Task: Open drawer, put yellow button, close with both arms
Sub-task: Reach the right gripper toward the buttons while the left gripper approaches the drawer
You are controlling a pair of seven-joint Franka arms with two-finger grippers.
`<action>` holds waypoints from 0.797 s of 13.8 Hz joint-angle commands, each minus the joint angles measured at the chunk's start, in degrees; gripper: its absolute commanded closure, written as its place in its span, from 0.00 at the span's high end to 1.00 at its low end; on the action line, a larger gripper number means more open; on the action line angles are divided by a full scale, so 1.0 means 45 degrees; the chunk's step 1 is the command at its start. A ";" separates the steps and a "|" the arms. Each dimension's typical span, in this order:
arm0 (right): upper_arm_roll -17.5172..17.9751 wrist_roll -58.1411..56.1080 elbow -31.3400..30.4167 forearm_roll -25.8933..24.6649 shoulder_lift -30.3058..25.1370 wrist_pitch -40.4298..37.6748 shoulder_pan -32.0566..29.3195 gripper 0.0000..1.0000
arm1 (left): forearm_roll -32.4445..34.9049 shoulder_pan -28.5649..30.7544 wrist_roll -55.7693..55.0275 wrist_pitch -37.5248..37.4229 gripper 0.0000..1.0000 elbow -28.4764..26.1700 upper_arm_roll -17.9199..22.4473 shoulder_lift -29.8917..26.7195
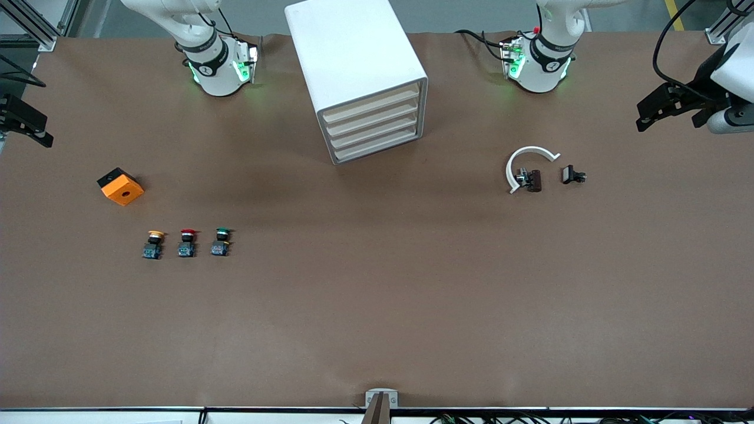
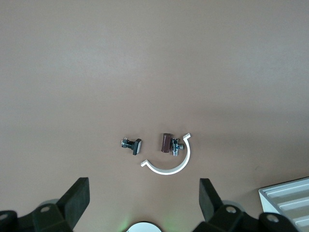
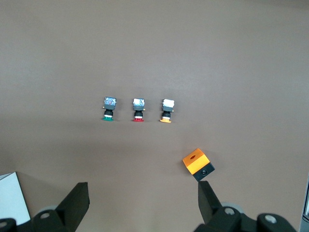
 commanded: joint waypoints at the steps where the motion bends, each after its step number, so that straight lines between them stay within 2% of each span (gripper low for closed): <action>1: 0.0101 -0.0118 0.0308 0.0185 0.0148 -0.0102 -0.0121 1.00 | 0.0225 0.0035 0.0219 -0.0268 1.00 0.0341 -0.0026 0.0141; 4: 0.0101 -0.0138 0.0308 0.0185 0.0148 -0.0102 -0.0160 1.00 | 0.0205 -0.0004 0.0180 -0.0268 1.00 0.0360 -0.0045 0.0433; 6: 0.0101 -0.0138 0.0308 0.0145 0.0148 -0.0102 -0.0179 1.00 | 0.0089 -0.0063 0.0141 -0.0112 1.00 0.0360 -0.0065 0.1328; 8: 0.0101 -0.0138 0.0308 0.0165 0.0148 -0.0102 -0.0199 1.00 | 0.0049 -0.0160 0.0083 0.0898 1.00 0.0593 -0.0084 0.2285; 11: 0.0101 -0.0138 0.0308 0.0106 0.0420 -0.0083 -0.0199 1.00 | -0.0048 -0.0414 -0.0480 0.1099 1.00 0.1120 -0.0143 0.3827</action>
